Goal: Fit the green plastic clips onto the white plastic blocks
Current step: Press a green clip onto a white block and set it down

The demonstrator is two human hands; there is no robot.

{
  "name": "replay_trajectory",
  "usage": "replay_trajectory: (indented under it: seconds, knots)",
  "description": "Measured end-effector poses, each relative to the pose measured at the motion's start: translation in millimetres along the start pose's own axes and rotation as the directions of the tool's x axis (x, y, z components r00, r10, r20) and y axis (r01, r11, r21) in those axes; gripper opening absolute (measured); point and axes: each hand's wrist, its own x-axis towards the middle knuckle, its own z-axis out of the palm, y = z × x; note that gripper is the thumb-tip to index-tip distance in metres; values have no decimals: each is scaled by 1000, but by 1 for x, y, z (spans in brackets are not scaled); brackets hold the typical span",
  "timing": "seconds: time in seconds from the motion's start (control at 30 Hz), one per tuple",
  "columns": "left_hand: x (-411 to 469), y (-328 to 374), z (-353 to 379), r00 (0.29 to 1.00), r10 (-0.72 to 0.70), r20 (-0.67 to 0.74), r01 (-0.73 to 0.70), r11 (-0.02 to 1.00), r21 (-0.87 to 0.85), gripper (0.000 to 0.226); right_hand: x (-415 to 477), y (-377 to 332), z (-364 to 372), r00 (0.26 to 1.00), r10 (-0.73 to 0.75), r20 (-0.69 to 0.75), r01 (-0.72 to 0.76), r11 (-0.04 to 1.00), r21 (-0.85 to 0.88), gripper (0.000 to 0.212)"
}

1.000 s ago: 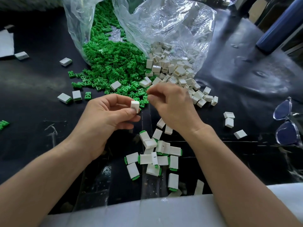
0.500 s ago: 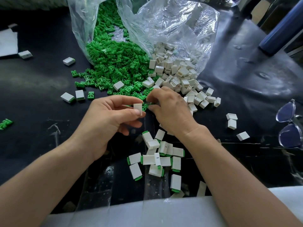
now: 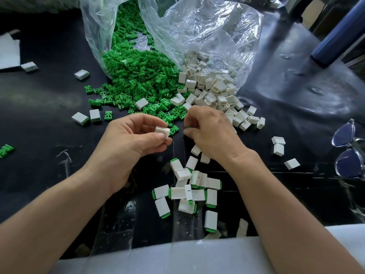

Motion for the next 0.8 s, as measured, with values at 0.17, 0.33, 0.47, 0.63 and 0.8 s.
replay_trajectory:
  seconds: [0.17, 0.33, 0.47, 0.63, 0.8]
  knots:
    - [1, -1, -1, 1000, -25, 0, 25, 999, -43, 11, -3, -6, -5, 994, 43, -99, -2, 924, 381, 19]
    - [2, -3, 0, 1000, -24, 16, 25, 997, -71, 12, -9, -15, -7, 996, -7, -93, 63, 790, 610, 27]
    - [2, -4, 0, 1000, 1, 10, -1, 999, -42, 20, -11, -18, -8, 995, -58, -78, 93, 793, 603, 18]
    - [2, -5, 0, 1000, 16, 7, -16, 1000, -24, 21, -12, -20, -9, 995, -67, -67, 94, 798, 596, 5]
    - [1, -4, 0, 999, 35, 17, -36, 999, 26, 22, -13, -19, -6, 995, -78, -59, 98, 817, 569, 10]
